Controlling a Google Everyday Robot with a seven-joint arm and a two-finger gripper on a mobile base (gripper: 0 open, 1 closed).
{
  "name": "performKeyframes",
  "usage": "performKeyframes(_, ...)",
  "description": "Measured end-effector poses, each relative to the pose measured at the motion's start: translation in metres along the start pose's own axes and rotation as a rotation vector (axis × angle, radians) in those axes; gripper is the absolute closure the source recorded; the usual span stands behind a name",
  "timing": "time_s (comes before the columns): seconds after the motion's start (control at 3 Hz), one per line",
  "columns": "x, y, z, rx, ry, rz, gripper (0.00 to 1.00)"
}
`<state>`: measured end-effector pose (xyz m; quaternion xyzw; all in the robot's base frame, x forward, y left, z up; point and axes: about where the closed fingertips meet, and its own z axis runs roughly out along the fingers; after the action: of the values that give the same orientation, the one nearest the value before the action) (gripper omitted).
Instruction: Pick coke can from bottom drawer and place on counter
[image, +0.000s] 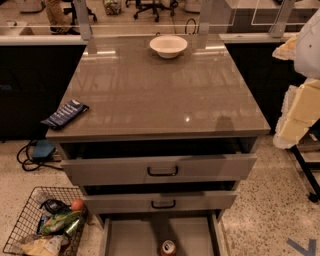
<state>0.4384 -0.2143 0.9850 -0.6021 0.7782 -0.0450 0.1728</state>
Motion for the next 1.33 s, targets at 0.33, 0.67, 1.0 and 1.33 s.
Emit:
performKeyframes(0.33, 0.000, 0.000, 0.000, 0.001, -0.004, -0.002, 0.00)
performKeyframes(0.67, 0.001, -0.002, 0.001, 0.007, -0.030, -0.012, 0.00)
performKeyframes(1.0, 0.015, 0.000, 0.015, -0.006, -0.065, -0.007, 0.00)
performKeyframes(1.33, 0.053, 0.010, 0.046, -0.008, -0.156, -0.011, 0.00)
